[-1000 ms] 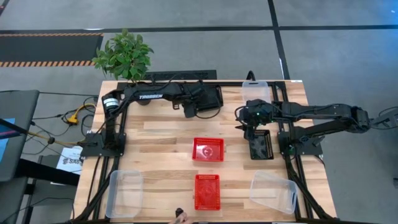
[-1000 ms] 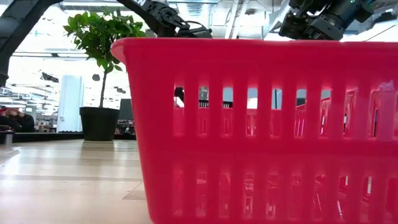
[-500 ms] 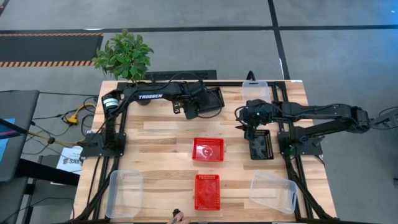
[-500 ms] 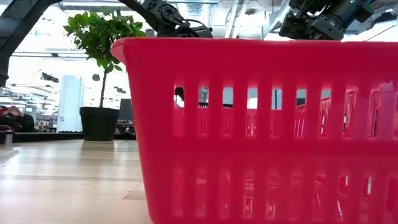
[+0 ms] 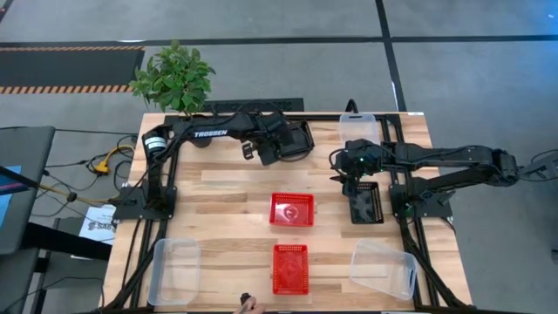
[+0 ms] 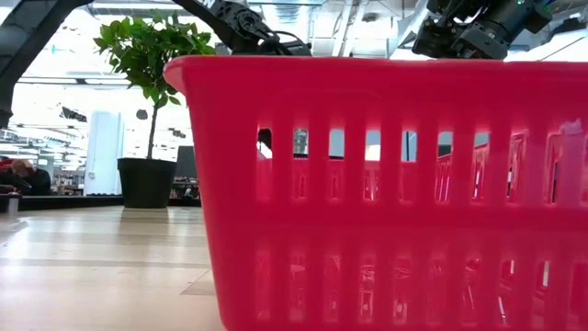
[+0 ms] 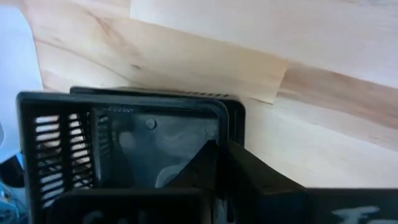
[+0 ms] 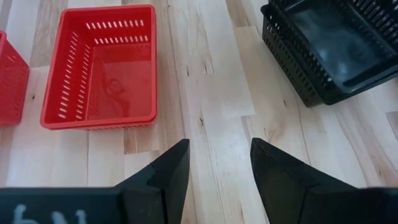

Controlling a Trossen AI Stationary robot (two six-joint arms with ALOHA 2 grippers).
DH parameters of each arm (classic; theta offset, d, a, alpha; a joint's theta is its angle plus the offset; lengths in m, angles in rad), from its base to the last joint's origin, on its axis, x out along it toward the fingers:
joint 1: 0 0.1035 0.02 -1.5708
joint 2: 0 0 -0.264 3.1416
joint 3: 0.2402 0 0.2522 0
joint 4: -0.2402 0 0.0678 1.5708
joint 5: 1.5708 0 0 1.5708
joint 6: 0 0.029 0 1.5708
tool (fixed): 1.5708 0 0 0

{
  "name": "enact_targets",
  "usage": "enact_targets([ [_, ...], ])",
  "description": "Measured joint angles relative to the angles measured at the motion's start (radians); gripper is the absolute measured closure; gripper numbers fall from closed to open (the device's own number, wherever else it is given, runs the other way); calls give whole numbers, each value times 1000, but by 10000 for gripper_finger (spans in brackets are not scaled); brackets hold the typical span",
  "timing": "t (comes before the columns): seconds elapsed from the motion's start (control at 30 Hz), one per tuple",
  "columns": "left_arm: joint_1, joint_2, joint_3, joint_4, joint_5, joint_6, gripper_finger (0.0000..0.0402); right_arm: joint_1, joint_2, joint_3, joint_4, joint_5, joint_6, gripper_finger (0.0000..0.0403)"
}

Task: Stack baskets by color
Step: Stack the top left black bin on top of the top right black bin

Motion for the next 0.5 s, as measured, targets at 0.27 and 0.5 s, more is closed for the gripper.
enact_targets([
  [0.27, -1, 0, 0, 11, -7, -71, 329, 0, 0, 0, 0, 0, 0, 212],
  [0.5, -6, 0, 0, 75, -51, -131, 264, 0, 0, 0, 0, 0, 0, 212],
])
